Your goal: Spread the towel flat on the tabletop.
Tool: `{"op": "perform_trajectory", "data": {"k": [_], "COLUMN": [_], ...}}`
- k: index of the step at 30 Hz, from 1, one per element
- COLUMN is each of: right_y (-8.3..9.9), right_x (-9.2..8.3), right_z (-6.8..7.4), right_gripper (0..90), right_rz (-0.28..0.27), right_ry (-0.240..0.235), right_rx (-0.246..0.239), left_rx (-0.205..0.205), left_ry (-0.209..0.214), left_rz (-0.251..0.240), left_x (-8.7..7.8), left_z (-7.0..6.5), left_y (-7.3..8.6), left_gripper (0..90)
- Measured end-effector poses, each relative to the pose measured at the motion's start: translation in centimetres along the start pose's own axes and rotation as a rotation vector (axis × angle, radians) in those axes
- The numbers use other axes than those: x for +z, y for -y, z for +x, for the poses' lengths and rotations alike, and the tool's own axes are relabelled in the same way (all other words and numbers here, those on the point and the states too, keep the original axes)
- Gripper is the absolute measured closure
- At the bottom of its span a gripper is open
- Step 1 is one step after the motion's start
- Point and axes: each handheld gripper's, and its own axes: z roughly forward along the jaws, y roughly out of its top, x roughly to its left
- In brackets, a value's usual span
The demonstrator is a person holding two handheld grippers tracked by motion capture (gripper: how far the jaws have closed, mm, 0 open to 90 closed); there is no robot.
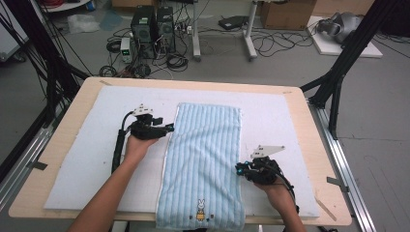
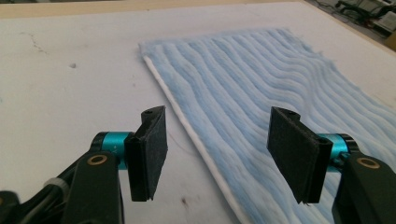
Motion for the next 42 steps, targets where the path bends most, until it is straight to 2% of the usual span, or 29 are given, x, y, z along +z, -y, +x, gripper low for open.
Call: {"op": "perform_trajectory", "data": {"k": [3,5,7,10,12,13,15,16,17,18,19,20,22,25,27,28,29,32,34,35,37,39,42], "right_y": [-0.1,0.0,0.1,0.2,0.2,0.3,0.3,0.3,0.3,0.3,0.3,0.3,0.3,0.3,0.3,0.2,0.2,-0.2,-0.7,-1.2,-2.3,-3.7,-5.7], "right_x": [-0.2,-0.2,-0.2,-0.5,-0.6,-0.6,-0.6,-0.5,-0.5,-0.5,-0.5,-0.5,-0.5,-0.4,-0.4,-0.3,-0.3,0.2,0.7,1.0,1.7,2.9,4.6], "right_z": [-0.8,-1.1,-1.2,-1.4,-1.4,-1.4,-1.5,-1.6,-1.6,-1.6,-1.6,-1.6,-1.6,-1.5,-1.5,-1.6,-1.8,-2.8,-3.8,-4.3,-5.5,-6.7,-7.7], "right_gripper": [74.0,71.2,70.2,68.9,68.2,67.5,66.5,66.0,65.6,65.3,65.0,64.9,64.7,64.2,63.5,62.9,62.3,60.6,59.7,59.7,59.7,61.8,62.2], "right_rz": [-0.030,-0.023,-0.022,-0.033,-0.036,-0.036,-0.036,-0.036,-0.036,-0.037,-0.036,-0.036,-0.034,-0.033,-0.031,-0.035,-0.042,-0.066,-0.079,-0.075,-0.074,-0.076,-0.080], "right_ry": [0.032,0.045,0.055,0.059,0.064,0.066,0.067,0.068,0.068,0.067,0.067,0.068,0.068,0.069,0.072,0.078,0.084,0.122,0.145,0.165,0.185,0.208,0.215], "right_rx": [0.021,0.031,0.030,0.037,0.043,0.046,0.051,0.051,0.052,0.055,0.059,0.055,0.052,0.049,0.052,0.048,0.060,0.093,0.121,0.121,0.118,0.113,0.117], "left_rx": [-0.009,-0.008,-0.002,0.027,0.037,0.059,0.099,0.109,0.147,0.161,0.170,0.181,0.164,0.123,0.099,0.094,0.073,0.036,0.030,0.035,0.011,0.004,0.002], "left_ry": [-0.003,-0.004,-0.027,-0.066,-0.073,-0.079,-0.119,-0.118,-0.132,-0.124,-0.131,-0.153,-0.200,-0.251,-0.241,-0.247,-0.243,-0.213,-0.184,-0.171,-0.135,-0.119,-0.100], "left_rz": [0.026,0.052,0.083,0.127,0.155,0.171,0.164,0.164,0.166,0.166,0.169,0.176,0.177,0.169,0.161,0.161,0.158,0.147,0.134,0.134,0.111,0.105,0.102], "left_x": [2.0,3.4,4.6,6.1,7.0,7.4,7.6,7.7,7.7,7.7,7.7,7.6,7.5,7.1,6.9,6.9,6.8,6.2,5.6,5.4,4.9,4.5,3.8], "left_z": [0.6,0.9,1.2,1.5,1.6,1.5,1.1,1.0,0.8,0.7,0.7,0.6,0.8,1.7,2.1,2.3,2.4,2.8,2.7,2.7,2.6,2.5,2.4], "left_y": [-0.9,-1.5,-1.9,-2.3,-2.3,-2.2,-2.1,-2.1,-2.1,-2.1,-2.1,-2.2,-2.2,-2.3,-2.2,-2.2,-2.2,-2.2,-2.1,-2.1,-1.9,-1.7,-1.4], "left_gripper": [41.7,42.3,42.7,42.6,43.1,46.5,55.2,60.7,67.8,72.8,80.7,83.9,85.1,85.1,81.5,73.0,62.8,48.6,46.9,46.5,45.9,45.6,45.2]}}
